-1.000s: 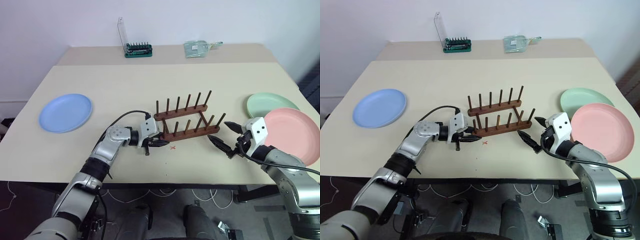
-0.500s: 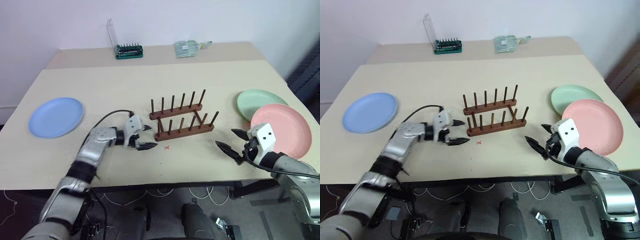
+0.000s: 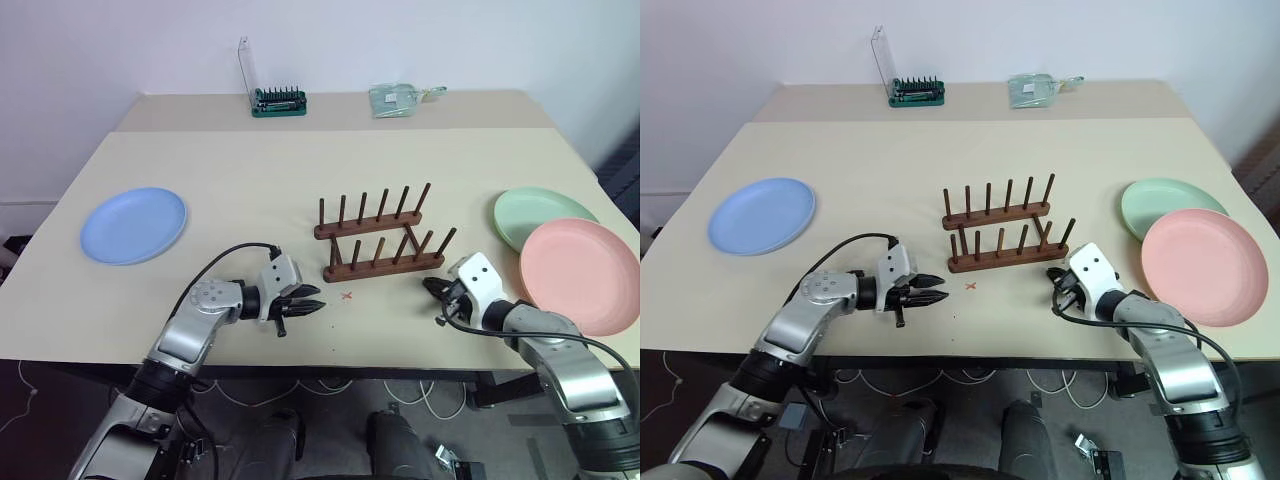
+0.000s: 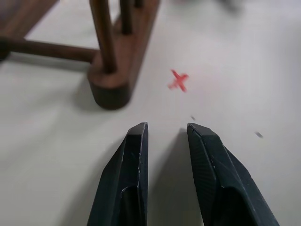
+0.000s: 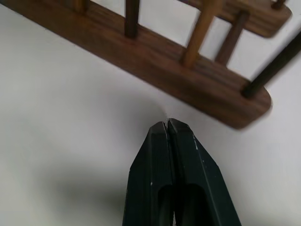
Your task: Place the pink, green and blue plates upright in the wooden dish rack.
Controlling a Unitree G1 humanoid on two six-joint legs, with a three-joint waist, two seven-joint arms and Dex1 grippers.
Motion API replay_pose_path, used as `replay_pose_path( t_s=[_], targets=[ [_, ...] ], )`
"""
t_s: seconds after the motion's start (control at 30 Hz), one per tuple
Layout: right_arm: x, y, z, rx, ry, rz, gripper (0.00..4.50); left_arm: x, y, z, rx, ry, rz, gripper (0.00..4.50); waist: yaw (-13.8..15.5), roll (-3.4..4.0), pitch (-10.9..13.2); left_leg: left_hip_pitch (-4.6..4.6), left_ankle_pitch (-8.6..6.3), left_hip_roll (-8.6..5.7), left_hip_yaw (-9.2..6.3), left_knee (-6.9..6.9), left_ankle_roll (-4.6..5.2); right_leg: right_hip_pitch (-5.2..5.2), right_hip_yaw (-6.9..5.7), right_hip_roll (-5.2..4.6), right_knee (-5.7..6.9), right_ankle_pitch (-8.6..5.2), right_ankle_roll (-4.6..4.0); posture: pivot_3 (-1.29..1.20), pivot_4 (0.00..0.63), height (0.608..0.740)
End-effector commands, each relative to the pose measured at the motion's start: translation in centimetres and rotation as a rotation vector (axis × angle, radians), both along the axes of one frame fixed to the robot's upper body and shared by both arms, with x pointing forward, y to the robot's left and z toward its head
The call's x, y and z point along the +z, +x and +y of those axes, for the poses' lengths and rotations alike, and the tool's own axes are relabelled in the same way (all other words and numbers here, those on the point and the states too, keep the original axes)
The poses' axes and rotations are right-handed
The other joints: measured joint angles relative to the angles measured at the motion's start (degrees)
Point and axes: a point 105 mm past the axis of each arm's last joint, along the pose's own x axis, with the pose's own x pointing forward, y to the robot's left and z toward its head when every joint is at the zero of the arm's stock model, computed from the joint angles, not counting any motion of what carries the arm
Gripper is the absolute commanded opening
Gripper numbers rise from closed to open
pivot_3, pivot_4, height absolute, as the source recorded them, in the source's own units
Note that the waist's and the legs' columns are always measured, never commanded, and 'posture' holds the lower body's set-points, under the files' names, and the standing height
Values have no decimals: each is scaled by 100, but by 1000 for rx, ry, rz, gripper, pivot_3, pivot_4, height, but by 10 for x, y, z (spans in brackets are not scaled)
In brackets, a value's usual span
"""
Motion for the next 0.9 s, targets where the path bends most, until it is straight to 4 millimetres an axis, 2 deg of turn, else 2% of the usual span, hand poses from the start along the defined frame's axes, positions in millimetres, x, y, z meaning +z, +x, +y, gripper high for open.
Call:
replay_pose_path(
  t_s=[0.03,0.1,0.27,0.5,0.77,0.9],
  targets=[
    [1,17,2,-44,-36,-50,25,-16,25,8,160,60,-44,1346,-3,-1,-1,3,0,0,0,0,-1,2,0,1,0,0,-1,0,150,740],
    [1,25,3,-55,-46,-68,25,-16,38,11,230,70,-90,1346,-3,-5,-3,14,2,0,1,0,-3,11,0,2,1,1,-2,0,150,740],
    [2,38,4,-79,-66,-106,25,-15,57,16,318,71,-136,1346,-31,-13,-6,50,1,0,3,-11,-3,43,0,2,-2,-1,1,0,150,740],
    [6,57,5,-118,-68,-149,25,-20,60,15,317,73,-139,1346,-61,-12,-9,56,2,1,1,-13,-3,44,0,5,1,0,1,0,150,740],
    [7,55,11,-97,-60,-157,25,-24,63,18,348,83,-132,1346,-85,-12,-10,57,2,1,-1,-13,-3,45,0,6,1,0,1,0,150,740],
    [8,52,6,-100,-68,-155,25,-29,40,14,204,65,-26,1346,-163,-12,-11,56,2,1,-2,-16,-3,45,-1,7,1,-2,4,0,150,740]
  ],
)
